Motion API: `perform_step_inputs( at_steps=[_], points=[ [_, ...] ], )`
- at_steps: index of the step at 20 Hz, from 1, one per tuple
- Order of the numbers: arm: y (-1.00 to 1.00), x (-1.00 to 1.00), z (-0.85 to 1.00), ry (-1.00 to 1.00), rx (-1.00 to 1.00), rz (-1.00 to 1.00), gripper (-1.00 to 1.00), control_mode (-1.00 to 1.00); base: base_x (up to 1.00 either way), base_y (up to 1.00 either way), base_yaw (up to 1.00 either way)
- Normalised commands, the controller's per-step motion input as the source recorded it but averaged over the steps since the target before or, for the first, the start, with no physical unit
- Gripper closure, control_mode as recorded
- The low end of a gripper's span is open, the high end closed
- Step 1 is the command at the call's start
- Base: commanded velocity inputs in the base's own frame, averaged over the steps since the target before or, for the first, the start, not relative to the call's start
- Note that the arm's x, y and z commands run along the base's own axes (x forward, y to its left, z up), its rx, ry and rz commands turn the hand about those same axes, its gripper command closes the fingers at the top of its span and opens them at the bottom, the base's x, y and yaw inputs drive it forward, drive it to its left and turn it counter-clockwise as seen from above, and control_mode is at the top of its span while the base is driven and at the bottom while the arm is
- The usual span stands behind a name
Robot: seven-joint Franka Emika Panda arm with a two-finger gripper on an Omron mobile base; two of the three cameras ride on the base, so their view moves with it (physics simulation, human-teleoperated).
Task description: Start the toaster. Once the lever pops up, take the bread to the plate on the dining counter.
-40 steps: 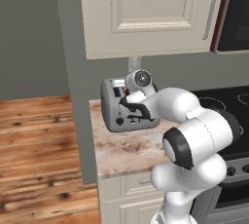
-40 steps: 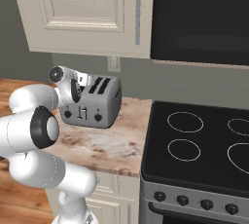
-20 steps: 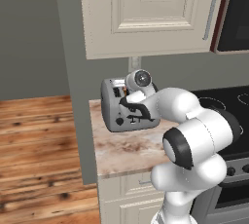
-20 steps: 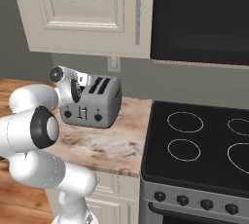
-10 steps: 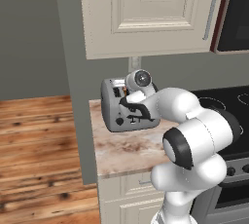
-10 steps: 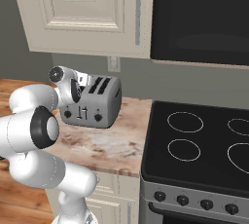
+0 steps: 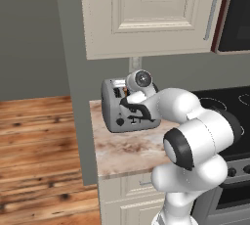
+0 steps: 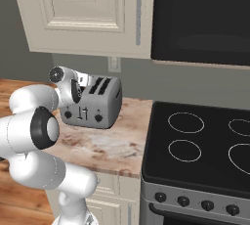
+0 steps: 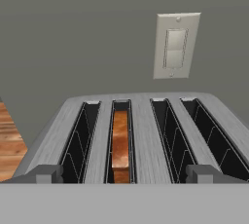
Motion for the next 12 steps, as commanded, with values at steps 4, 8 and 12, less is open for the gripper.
perform_step_inputs(
  at_steps=[4,8,12],
  points=[
    [0.0,0.0,0.0,0.0,0.0,0.0,-1.0,-1.0,0.0,0.0,0.0],
    [0.0,0.0,0.0,0.0,0.0,0.0,-1.0,-1.0,0.0,0.0,0.0],
    [0.0,0.0,0.0,0.0,0.0,0.0,-1.0,-1.0,0.0,0.0,0.0]
  ],
)
